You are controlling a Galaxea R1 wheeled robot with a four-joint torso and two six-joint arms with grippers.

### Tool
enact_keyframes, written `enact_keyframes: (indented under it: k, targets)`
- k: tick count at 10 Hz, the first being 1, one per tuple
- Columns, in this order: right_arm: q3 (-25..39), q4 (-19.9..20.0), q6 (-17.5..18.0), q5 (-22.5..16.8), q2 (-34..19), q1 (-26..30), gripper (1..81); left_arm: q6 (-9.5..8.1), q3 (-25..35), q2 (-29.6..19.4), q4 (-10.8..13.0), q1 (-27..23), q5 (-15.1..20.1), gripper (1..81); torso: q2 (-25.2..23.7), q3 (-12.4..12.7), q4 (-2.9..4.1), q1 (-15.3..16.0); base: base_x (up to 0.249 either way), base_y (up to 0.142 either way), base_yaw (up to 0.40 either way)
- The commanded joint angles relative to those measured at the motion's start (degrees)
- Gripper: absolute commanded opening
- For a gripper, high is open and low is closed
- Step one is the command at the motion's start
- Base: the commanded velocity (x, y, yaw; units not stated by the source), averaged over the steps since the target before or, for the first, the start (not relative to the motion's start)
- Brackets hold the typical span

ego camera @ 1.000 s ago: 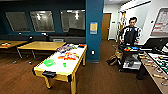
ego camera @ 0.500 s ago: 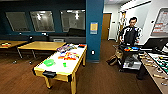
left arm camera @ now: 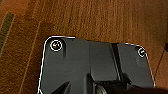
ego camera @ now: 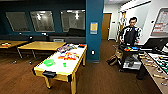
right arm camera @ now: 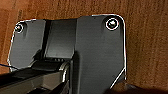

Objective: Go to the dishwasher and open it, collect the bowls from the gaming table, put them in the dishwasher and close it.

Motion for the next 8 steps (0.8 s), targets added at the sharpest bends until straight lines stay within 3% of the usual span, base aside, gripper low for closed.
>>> enact_keyframes:
  k: [1, 5, 8]
  targets:
    - [-0.2, 0.08, 0.0, -2.92, -0.1, 2.94, 81.1, -0.05, 0.22, -0.63, -0.04, -3.1, 2.43, 81.1, 0.0, 0.0, 0.0, 0.0, 0.0, 0.072, 0.0]
    - [-0.2, 0.08, 0.0, -2.92, -0.18, 2.85, 81.1, -0.05, 0.22, -0.55, -0.04, -3.1, 2.35, 81.1, 0.0, 0.0, 0.0, -0.01, 0.0, 0.071, 0.0]
    - [-0.2, 0.08, 0.0, -2.92, -0.1, 2.94, 81.1, -0.05, 0.22, -0.63, -0.04, -3.1, 2.35, 81.1, 0.0, 0.0, 0.0, 0.02, 0.0, 0.0, 0.0]
